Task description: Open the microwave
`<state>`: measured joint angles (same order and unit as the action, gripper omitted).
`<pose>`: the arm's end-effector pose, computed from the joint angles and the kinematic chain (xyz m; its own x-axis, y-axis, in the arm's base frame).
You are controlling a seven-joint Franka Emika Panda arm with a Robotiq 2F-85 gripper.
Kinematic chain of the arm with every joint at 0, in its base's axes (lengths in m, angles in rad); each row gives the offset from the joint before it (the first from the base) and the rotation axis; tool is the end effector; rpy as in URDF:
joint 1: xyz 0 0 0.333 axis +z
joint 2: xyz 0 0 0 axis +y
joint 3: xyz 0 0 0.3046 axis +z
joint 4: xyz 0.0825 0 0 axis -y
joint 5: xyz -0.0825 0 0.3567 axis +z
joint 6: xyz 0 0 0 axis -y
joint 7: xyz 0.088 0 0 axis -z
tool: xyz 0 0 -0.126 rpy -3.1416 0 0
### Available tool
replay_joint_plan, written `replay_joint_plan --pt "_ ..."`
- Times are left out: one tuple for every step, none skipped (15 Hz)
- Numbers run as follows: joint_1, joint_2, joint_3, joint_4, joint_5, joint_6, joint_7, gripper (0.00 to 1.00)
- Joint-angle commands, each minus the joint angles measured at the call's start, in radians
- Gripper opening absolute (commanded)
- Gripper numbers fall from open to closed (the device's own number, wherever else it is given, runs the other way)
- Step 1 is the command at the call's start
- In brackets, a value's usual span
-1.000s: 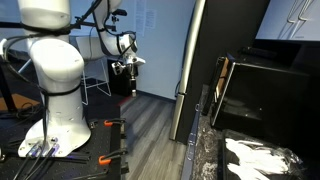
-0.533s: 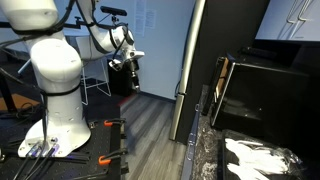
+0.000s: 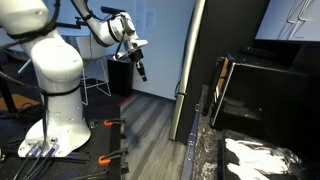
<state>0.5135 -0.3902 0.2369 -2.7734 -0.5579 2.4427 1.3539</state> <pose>0.2748 0.2364 0.3219 0.9010 -0.1406 0.4103 -0.2218 -0.9623 0.1574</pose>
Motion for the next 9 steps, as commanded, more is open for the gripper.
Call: replay_joint_plan --pt "0.04 -0.023 -0.091 -0.003 0.011 0.02 -0.035 0.0" --pt "0.047 -0.035 -0.106 -0.015 0.012 0.003 -0.034 0.26" --pt "0.052 -0.023 -0.123 -0.003 0.001 -0.003 -0.04 0.28" --pt "0.055 -0.017 -0.136 0.001 -0.008 -0.006 -0.039 0.34" --pt "0.033 -0.008 -0.106 0.001 -0.004 0.006 -0.02 0.15" --pt "0.034 -0.008 -0.116 0.001 -0.006 0.006 -0.022 0.24" --pt "0.035 -0.008 -0.12 0.001 -0.006 0.006 -0.028 0.32" --pt "0.036 -0.008 -0.122 0.001 -0.006 0.005 -0.031 0.34" --pt "0.037 -0.008 -0.122 0.001 -0.006 0.005 -0.031 0.34"
